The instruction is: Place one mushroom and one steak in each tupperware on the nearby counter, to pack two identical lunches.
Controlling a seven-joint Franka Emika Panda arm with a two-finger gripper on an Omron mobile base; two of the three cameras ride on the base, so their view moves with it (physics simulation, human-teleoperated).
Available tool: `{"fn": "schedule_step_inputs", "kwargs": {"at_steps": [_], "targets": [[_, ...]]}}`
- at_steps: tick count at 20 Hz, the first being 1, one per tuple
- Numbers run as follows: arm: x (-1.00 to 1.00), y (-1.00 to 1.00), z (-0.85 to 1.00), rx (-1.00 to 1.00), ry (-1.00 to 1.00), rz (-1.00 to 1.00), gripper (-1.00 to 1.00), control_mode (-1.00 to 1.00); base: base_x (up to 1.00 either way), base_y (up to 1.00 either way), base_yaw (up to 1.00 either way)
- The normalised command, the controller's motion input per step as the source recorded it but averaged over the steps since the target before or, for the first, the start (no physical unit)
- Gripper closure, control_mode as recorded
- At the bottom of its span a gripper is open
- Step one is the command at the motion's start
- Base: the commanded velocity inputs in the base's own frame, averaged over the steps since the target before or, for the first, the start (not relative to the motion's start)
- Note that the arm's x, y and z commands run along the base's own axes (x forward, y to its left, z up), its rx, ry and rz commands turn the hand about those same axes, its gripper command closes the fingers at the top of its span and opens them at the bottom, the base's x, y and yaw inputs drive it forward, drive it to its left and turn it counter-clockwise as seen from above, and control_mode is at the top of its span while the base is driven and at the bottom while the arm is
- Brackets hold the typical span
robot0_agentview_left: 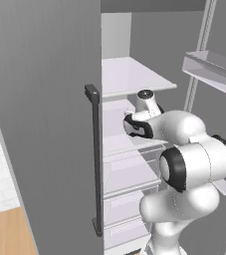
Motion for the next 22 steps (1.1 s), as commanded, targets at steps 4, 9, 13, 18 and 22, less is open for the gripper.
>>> {"fn": "schedule_step_inputs", "kwargs": {"at_steps": [4,9,13,18,22], "targets": [[0.17,0.0,-0.25,0.0,0.0,-0.04,-1.0,-1.0,0.0,0.0,0.0],[0.23,0.0,-0.29,0.0,0.0,-0.03,-1.0,-1.0,0.0,0.0,0.0],[0.32,0.0,-0.08,0.0,0.0,-0.03,-1.0,-1.0,0.0,0.0,0.0],[0.3,0.0,-0.03,0.0,0.0,-0.04,-1.0,-1.0,0.0,0.0,0.0],[0.21,0.0,-0.01,0.0,0.0,-0.04,-1.0,-1.0,0.0,0.0,0.0]]}}
